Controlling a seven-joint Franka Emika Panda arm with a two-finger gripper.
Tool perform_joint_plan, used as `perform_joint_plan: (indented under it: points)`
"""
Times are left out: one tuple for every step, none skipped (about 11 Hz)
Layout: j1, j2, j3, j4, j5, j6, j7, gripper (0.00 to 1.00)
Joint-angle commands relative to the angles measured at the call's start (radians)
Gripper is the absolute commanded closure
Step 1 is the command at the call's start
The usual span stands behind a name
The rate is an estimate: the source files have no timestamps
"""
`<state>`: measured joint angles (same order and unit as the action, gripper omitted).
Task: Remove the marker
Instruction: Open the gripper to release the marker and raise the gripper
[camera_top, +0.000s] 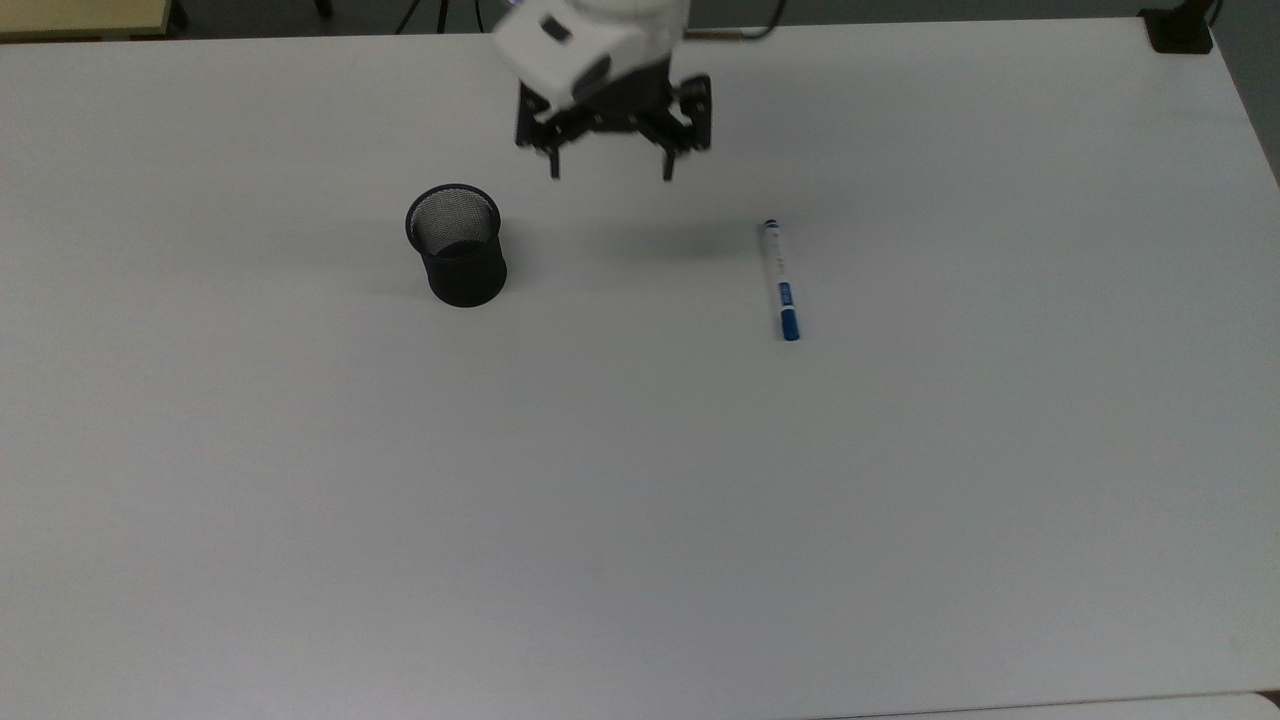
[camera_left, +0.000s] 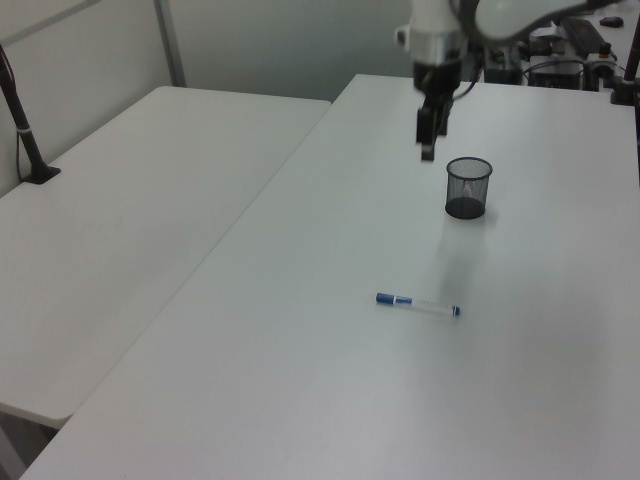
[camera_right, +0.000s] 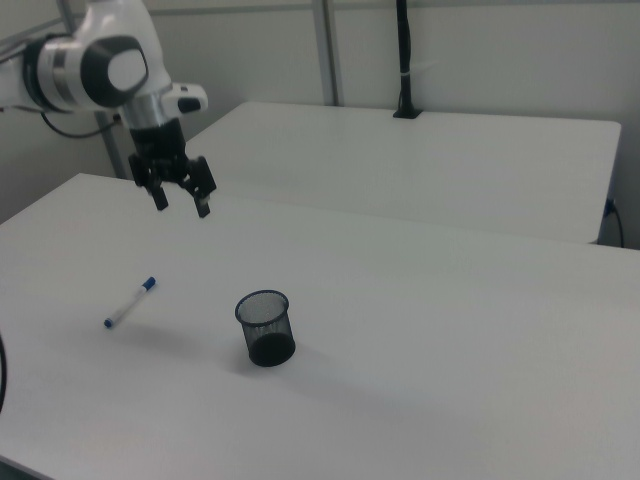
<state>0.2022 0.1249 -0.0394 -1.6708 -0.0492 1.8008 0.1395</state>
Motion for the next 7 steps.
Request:
perform_joint_plan:
  points:
    - [-0.076,-0.126,0.010,-0.033,-0.009,-0.061,-0.043,0.00]
    - [-0.087,-0.134,0.013,-0.033,-0.009,-0.072,-0.081,0.00]
    - [-0.087,-0.137,0.013,-0.033,-0.009,-0.081,-0.089,0.00]
    - [-0.087,-0.139,0.013,-0.033,-0.011,-0.083,-0.089,0.00]
    - [-0.086,-0.139,0.013,-0.032,-0.011,-0.089,-0.089,0.00]
    - [-0.086,-0.139,0.012,-0.032,-0.011,-0.089,-0.089,0.00]
    - [-0.087,-0.136,0.012,-0.032,-0.011,-0.089,-0.089,0.00]
